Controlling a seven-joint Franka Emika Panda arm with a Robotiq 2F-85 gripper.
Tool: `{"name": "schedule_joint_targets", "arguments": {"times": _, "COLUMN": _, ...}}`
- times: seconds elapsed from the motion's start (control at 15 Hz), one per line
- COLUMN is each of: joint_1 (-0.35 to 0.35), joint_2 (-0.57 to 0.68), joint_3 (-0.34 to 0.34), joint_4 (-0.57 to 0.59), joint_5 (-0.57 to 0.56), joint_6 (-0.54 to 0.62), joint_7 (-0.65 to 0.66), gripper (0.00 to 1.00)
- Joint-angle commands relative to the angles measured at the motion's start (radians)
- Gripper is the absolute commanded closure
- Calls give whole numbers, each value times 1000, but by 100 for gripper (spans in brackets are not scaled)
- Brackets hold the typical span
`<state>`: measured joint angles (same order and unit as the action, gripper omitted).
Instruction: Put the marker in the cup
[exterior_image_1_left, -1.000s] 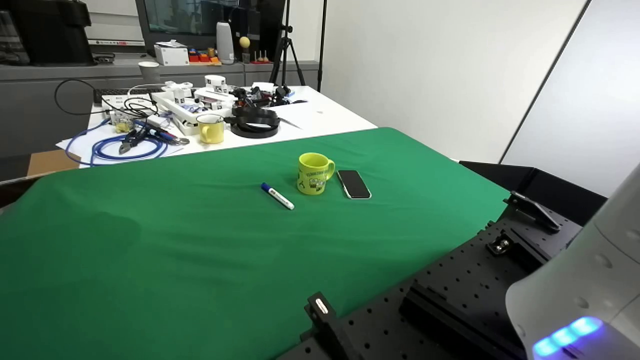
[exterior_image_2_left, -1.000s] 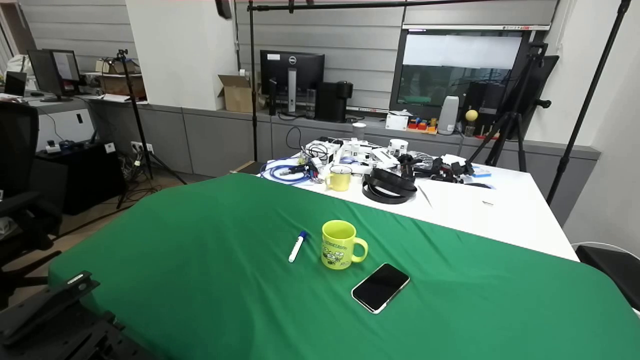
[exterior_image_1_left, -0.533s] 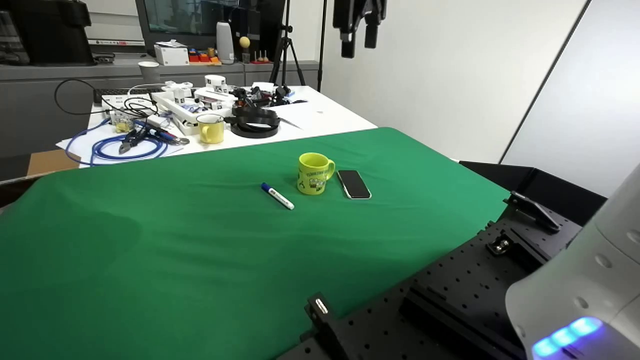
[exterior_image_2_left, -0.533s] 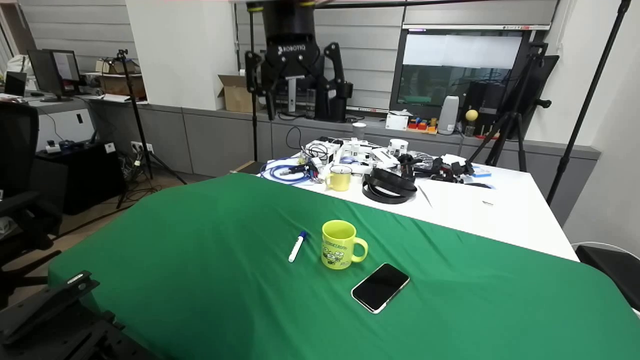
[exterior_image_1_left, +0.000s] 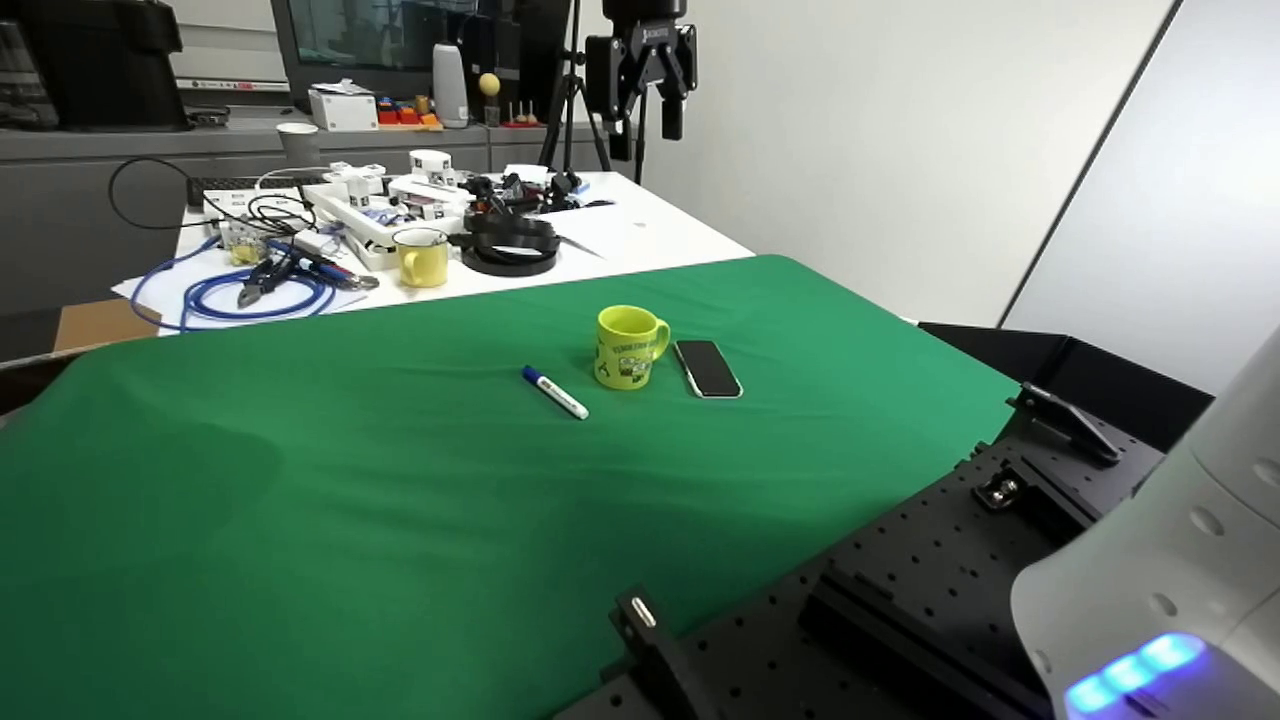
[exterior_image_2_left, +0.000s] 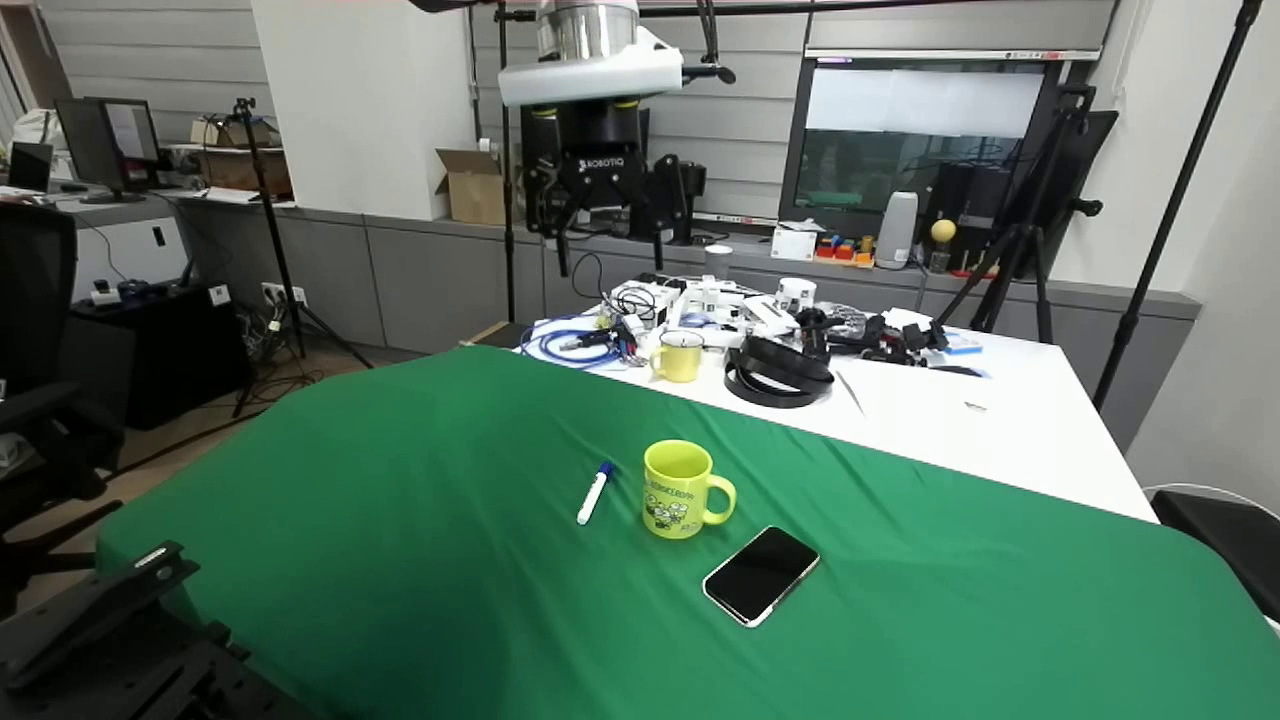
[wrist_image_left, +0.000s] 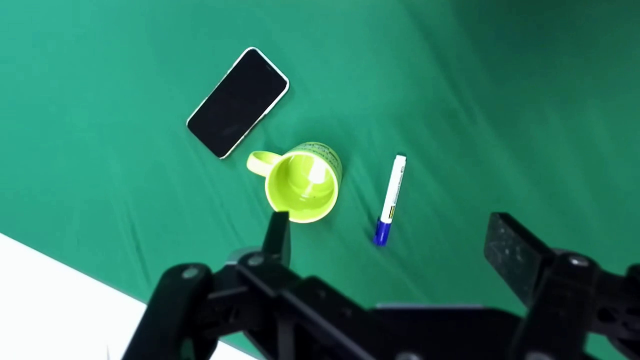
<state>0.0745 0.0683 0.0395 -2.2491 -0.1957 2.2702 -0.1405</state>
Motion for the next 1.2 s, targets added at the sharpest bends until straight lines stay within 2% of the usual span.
{"name": "schedule_joint_targets", "arguments": {"times": 0.0, "joint_1": -7, "joint_2": -1, "joint_3": 7, "joint_4": 4, "joint_5": 0, "joint_6": -5, "joint_7": 1, "gripper": 0}}
{"name": "schedule_joint_targets", "arguments": {"times": 0.2, "joint_1": -2, "joint_2": 64, "joint_3": 5, "joint_4": 31, "joint_5": -47, "joint_6": 32, "joint_7": 49, "gripper": 0}}
{"name": "schedule_joint_targets", "arguments": {"times": 0.6, "joint_1": 22, "joint_2": 252, "joint_3": 3, "joint_4": 51, "joint_5": -48, "joint_6": 187, "joint_7": 112, "gripper": 0}}
{"name": "schedule_joint_targets", "arguments": {"times": 0.73, "joint_1": 25, "joint_2": 309, "joint_3": 2, "joint_4": 55, "joint_5": -22, "joint_6": 287, "joint_7": 122, "gripper": 0}}
{"name": "schedule_joint_targets", "arguments": {"times": 0.93, "joint_1": 55, "joint_2": 413, "joint_3": -29, "joint_4": 114, "joint_5": -40, "joint_6": 397, "joint_7": 180, "gripper": 0}}
{"name": "schedule_joint_targets", "arguments": {"times": 1.07, "joint_1": 96, "joint_2": 487, "joint_3": -68, "joint_4": 182, "joint_5": -60, "joint_6": 392, "joint_7": 224, "gripper": 0}}
{"name": "schedule_joint_targets", "arguments": {"times": 1.13, "joint_1": 54, "joint_2": 412, "joint_3": -28, "joint_4": 94, "joint_5": -20, "joint_6": 404, "joint_7": 141, "gripper": 0}}
